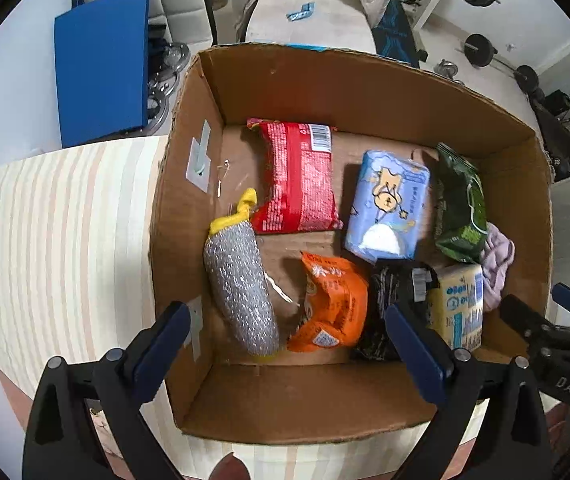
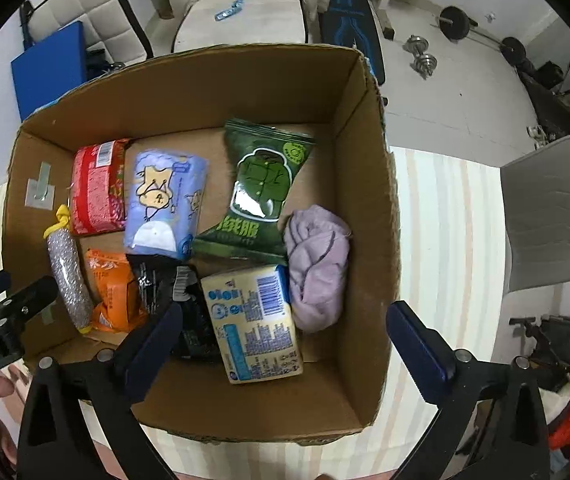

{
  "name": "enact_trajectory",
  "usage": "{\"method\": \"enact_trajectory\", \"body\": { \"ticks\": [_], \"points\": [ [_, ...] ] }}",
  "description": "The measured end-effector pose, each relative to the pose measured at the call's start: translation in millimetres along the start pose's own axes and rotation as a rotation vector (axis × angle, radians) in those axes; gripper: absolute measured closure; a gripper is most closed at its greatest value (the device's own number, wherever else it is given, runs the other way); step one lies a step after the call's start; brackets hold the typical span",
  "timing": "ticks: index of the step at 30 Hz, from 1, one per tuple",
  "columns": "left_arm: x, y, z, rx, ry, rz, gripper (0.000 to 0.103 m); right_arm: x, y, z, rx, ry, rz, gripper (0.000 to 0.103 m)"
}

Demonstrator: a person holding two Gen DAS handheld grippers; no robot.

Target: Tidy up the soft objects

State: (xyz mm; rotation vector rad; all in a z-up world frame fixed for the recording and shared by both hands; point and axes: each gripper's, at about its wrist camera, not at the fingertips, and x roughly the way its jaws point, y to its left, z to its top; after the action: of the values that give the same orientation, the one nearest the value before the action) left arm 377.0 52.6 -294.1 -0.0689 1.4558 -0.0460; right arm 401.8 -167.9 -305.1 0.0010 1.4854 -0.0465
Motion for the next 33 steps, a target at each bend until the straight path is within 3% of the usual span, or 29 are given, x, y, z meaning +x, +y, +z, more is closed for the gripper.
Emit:
{"method": "enact_trajectory", "body": {
  "ticks": [7,19,25,33],
  "points": [
    [-11,-7,-27,0.015,-0.078,0.049,0.003,0,8,-28,0.009,-0.031,0.033,0.0],
    [-26,-10,-40,0.001,-0.121,0.042,0.003,-14,14,-47,0.009,-0.06,0.047,0.0],
    [-73,-18,-59,0.021,-0.214,0.05,0.003,-43,10,-63,0.017,-0.115,0.055,0.0],
    [-144,-31,-112,0.06,-0.322,0.054,0.003,-114,5,-110,0.006,-0.245,0.075,0.0]
  ]
}}
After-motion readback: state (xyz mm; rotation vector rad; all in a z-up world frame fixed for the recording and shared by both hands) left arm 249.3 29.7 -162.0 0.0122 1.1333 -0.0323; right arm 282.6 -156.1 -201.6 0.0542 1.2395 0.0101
